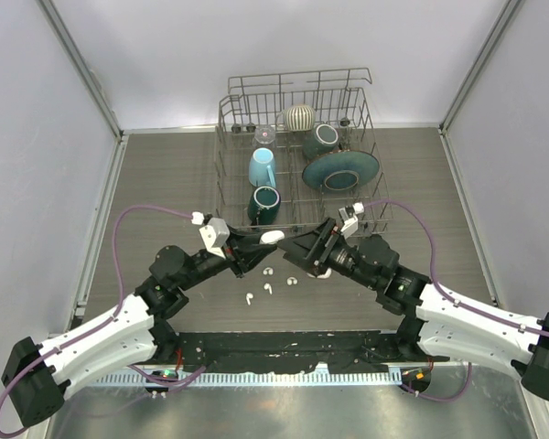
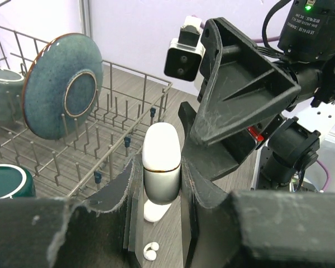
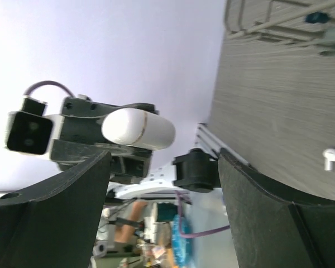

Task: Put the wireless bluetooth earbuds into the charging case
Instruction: Pick up the charging case at the center of the board.

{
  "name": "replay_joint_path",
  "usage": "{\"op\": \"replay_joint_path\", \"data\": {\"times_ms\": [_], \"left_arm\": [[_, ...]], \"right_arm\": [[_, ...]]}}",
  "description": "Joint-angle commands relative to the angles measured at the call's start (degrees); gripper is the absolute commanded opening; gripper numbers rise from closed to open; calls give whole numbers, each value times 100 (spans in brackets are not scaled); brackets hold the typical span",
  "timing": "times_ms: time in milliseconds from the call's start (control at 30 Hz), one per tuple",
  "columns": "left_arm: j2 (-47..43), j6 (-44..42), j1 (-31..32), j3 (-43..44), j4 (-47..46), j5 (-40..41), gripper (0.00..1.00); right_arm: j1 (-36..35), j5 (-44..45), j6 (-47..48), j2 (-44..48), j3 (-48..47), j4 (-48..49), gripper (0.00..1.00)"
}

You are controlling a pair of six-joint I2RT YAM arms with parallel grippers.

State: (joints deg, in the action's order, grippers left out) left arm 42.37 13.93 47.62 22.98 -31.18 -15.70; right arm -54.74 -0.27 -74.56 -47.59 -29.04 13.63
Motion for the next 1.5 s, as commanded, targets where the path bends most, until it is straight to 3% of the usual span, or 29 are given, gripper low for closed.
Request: {"op": "replay_joint_path", "data": {"times_ms": [0, 300, 533, 767, 867, 900, 933, 967, 1100, 1233, 1467], "left_arm": [[-9, -180, -7, 31, -503, -108, 0], [17, -154, 2, 31, -556, -345, 0], [131, -128, 2, 75, -644, -521, 0], [184, -93, -7, 84, -670, -662, 0], [166, -75, -7, 75, -627, -636, 1], [166, -84, 2, 83, -600, -636, 6], [166, -75, 2, 92, -574, -575, 12], [166, -66, 2, 75, -565, -557, 28], [149, 30, 2, 49, -608, -346, 51], [105, 92, 2, -65, -749, -214, 58], [131, 83, 2, -110, -1021, -223, 58]], "right_arm": [[16, -166, -963, -74, 188, 1553, 83], [25, 291, -1411, -144, 320, 1792, 81], [34, -85, -1701, -706, 118, 2056, 74], [34, -166, -1913, -918, 267, 2548, 47], [34, -236, -1913, -945, 267, 2662, 23], [34, -236, -1913, -945, 284, 2697, 8], [34, -228, -1930, -945, 319, 2724, 3], [34, -228, -1948, -927, 337, 2759, 1], [34, -166, -2035, -901, 416, 2864, 1], [34, -96, -2150, -910, 504, 3005, 1], [34, -131, -2255, -997, 531, 3084, 1]]}}
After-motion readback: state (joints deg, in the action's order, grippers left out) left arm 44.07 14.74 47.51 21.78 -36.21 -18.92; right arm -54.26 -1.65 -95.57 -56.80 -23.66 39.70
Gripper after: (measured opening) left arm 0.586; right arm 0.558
